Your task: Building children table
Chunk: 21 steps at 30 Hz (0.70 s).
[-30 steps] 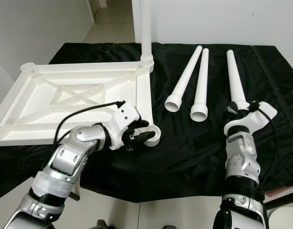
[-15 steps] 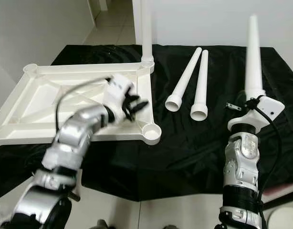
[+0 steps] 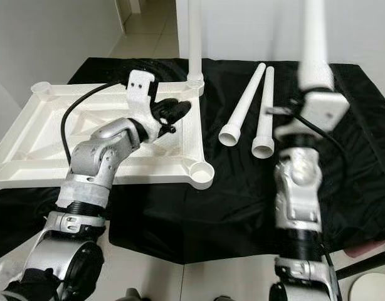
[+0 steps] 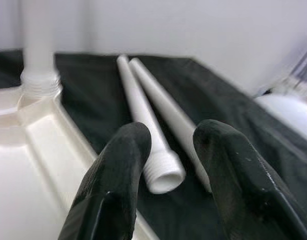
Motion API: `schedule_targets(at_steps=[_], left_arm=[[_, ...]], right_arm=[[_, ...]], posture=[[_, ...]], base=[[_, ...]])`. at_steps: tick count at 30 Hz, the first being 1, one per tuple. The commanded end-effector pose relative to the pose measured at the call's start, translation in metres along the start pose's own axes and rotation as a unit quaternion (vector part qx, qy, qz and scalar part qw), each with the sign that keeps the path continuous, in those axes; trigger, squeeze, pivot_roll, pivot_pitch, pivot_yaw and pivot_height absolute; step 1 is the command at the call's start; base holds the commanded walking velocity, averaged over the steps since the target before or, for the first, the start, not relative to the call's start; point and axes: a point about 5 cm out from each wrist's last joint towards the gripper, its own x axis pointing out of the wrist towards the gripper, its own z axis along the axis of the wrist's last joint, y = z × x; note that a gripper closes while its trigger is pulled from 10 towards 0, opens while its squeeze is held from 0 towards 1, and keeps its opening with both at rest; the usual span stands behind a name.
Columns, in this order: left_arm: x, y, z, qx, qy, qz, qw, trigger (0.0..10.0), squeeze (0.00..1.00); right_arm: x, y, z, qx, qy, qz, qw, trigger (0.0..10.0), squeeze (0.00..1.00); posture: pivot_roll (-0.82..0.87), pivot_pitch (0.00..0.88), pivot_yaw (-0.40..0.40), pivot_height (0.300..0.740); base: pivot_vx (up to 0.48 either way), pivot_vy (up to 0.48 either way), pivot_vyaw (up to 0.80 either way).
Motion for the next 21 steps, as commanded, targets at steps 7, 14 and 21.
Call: schedule_targets(at_steps=[7,14,21], left_arm=[[0.007,-0.018,0.037,-0.014,-0.044,-0.137,0.989,10.0,1.00],[0.007,-0.026,0.057,-0.070,-0.076,-0.195,0.975,10.0,1.00],[0.009,-0.017,0.064,-0.062,-0.078,-0.171,0.980,10.0,0.00]], right_arm=[[0.012,0.026,0.029,-0.043,-0.083,0.089,0.992,10.0,0.00],[0.011,0.044,0.033,-0.062,-0.098,0.146,0.983,10.0,0.00],[-0.007,0.051,0.015,-0.049,-0.045,0.183,0.981,10.0,0.00]], posture=[[-0.04,0.007,0.043,0.740],[-0.06,0.000,0.042,0.740],[-0.05,0.000,0.035,0.740]], base=[[0.000,0.000,0.00],[0.000,0.000,0.00],[0.000,0.000,0.00]])
